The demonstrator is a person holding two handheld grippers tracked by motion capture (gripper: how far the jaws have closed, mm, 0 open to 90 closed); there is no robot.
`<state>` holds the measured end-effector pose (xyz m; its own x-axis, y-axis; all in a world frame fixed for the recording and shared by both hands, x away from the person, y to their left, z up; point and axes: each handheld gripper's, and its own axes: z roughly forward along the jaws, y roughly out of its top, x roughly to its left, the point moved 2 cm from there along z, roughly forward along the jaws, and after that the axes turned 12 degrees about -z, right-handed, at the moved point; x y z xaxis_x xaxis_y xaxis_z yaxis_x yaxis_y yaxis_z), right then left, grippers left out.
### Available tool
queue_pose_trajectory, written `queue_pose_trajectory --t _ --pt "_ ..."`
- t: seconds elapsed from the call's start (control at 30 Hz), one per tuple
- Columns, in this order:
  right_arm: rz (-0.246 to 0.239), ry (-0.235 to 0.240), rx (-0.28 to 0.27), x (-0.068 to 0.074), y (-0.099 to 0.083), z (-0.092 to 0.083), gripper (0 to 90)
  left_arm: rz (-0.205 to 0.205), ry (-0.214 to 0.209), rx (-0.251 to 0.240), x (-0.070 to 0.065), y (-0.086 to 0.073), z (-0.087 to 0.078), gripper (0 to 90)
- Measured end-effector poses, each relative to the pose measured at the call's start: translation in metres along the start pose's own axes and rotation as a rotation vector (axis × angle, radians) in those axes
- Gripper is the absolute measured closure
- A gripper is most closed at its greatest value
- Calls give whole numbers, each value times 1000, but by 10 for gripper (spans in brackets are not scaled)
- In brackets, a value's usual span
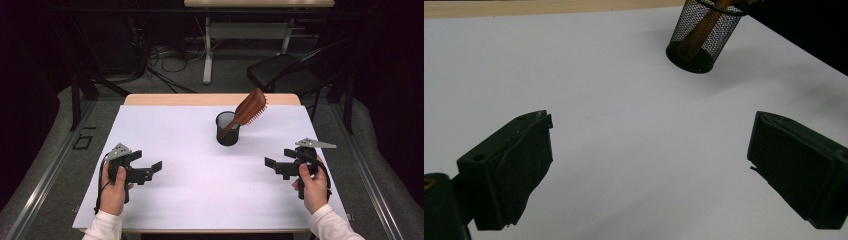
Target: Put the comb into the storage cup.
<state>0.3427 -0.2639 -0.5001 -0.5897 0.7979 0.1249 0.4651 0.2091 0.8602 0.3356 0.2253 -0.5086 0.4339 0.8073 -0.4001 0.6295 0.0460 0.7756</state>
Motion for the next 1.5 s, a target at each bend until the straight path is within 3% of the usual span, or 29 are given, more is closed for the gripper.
queue_pose_trajectory --t 0.17,0.47,0.73,1.0,1.2,1.5 --pt "11 -14 -18 -2 -12 -2 36 0 7 -1 5 -4 1 42" --pt "-28 -64 -29 -3 -30 -7 36 -12 18 -5 11 -9 -1 42" --pt "15 -77 -44 -7 -47 -8 36 -13 19 -8 14 -13 1 42" --pt "35 -86 -63 -12 -56 -10 36 2 15 -20 15 -17 3 42" --pt "8 -88 -65 -11 -60 -10 36 9 19 -20 16 -20 6 43" --pt "19 -85 -80 -14 -64 -11 45 12 20 -13 18 -23 8 43"
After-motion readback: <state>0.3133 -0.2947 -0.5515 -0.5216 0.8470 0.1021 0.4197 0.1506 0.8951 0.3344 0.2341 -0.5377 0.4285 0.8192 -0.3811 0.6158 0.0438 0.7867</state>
